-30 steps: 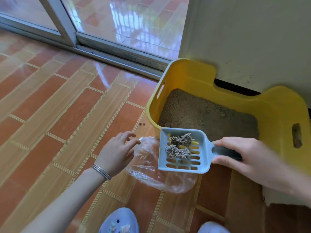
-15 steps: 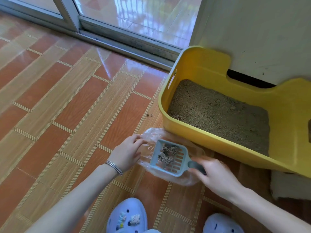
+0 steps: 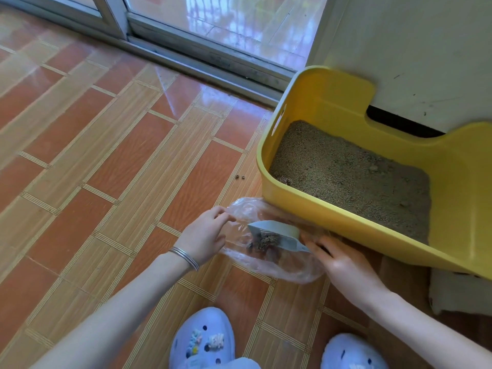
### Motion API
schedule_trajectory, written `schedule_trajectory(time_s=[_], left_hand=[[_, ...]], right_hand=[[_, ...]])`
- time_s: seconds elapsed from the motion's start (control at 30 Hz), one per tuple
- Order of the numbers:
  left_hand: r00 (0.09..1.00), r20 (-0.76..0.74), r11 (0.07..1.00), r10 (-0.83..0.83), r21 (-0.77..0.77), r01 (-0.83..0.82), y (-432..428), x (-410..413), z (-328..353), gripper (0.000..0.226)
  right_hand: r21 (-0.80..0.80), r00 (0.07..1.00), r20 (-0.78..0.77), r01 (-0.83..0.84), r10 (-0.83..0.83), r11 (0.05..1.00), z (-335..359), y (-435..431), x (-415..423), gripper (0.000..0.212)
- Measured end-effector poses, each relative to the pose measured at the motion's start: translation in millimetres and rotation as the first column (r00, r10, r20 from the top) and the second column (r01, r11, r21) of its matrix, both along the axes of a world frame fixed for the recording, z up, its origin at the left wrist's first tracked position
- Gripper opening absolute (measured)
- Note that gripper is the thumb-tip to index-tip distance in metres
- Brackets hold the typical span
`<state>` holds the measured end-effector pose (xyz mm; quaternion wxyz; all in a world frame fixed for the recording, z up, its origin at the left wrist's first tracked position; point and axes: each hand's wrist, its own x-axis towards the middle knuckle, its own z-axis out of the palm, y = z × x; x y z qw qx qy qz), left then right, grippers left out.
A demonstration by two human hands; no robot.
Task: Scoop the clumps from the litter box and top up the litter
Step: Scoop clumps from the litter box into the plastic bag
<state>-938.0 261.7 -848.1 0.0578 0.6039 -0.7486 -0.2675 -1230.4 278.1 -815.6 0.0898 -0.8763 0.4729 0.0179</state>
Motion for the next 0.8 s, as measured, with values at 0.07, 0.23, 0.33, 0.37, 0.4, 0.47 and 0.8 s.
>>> schedule_trajectory(time_s=[0.07, 0.23, 0.33, 0.37, 0.4, 0.47, 0.8], left_hand=[[1.000, -0.001, 1.000, 0.004, -0.003, -0.004, 0, 0, 0, 0.039], [1.000, 0.000, 1.000, -0.004, -0.009, 0.004, -1, -1, 0, 0.038], [1.000, 0.011, 1.000, 0.002, -0.020, -0.002, 0, -2, 3, 0.038], [1.000, 0.021, 1.000, -0.006, -0.024, 0.006, 1, -3, 5, 0.039], [1.000, 0.023, 0.999, -0.020, -0.037, 0.021, 1, -4, 8, 0.039], [0.997, 0.010, 0.988, -0.074, -0.136, 0.075, 3, -6, 19, 0.036], [0.975, 0.020, 0.891, -0.222, -0.403, 0.211, -6, -14, 67, 0.027]], right_hand=[[-0.035, 1.000, -0.015, -0.009, 0.008, 0.999, 3, 0, -1, 0.080], [-0.023, 1.000, -0.018, 0.007, -0.007, 1.000, 4, 3, -6, 0.082], [-0.014, 0.998, -0.055, 0.042, -0.043, 0.999, 10, 0, -4, 0.084], [-0.014, 0.996, -0.070, 0.056, -0.057, 0.998, 14, 1, -2, 0.083], [-0.007, 0.994, -0.080, 0.078, -0.078, 0.997, 19, 2, 0, 0.082], [0.019, 0.991, -0.064, 0.115, -0.113, 0.993, 32, 7, 2, 0.075], [0.154, 0.980, 0.110, 0.147, -0.165, 0.977, 101, 10, -22, 0.054]])
